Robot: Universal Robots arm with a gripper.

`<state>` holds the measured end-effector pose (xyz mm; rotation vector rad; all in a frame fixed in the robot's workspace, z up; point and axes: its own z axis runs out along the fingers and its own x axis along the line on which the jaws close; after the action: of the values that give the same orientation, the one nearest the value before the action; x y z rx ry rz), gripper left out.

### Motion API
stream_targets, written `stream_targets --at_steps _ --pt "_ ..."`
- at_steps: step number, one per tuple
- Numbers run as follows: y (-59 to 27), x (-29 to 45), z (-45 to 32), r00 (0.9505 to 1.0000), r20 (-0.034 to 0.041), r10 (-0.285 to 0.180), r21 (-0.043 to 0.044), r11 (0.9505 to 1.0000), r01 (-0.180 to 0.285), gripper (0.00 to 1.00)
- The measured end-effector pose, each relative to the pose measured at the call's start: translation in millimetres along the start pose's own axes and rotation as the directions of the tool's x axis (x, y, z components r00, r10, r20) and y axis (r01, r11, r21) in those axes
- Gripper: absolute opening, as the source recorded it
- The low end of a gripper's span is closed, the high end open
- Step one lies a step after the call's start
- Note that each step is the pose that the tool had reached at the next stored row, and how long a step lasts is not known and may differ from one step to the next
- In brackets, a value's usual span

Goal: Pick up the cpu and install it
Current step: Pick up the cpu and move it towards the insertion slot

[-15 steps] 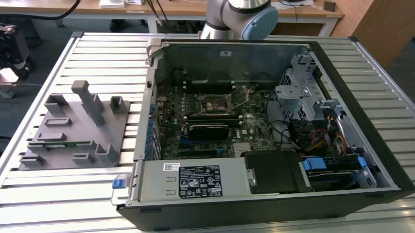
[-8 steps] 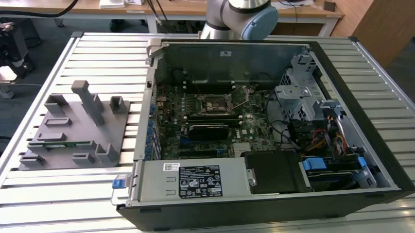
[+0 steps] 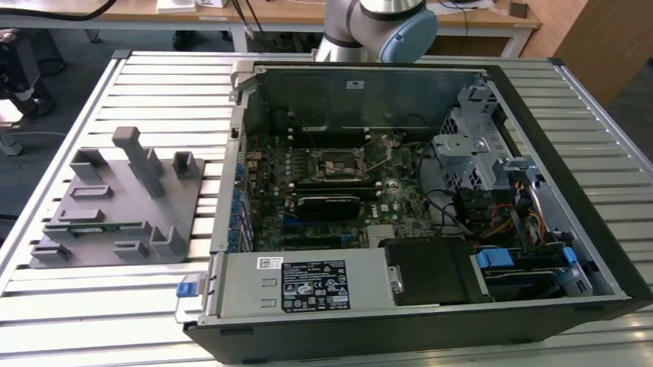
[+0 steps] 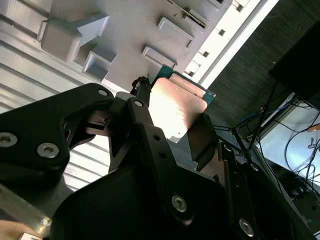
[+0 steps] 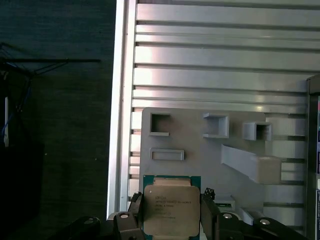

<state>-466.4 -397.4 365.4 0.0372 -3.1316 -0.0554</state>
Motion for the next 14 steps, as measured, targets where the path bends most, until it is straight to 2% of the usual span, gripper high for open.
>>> stream_targets --at_steps 14 --pt "0.6 0.1 -14.1 1.0 0.0001 0.0 0.0 1.0 0.0 0.54"
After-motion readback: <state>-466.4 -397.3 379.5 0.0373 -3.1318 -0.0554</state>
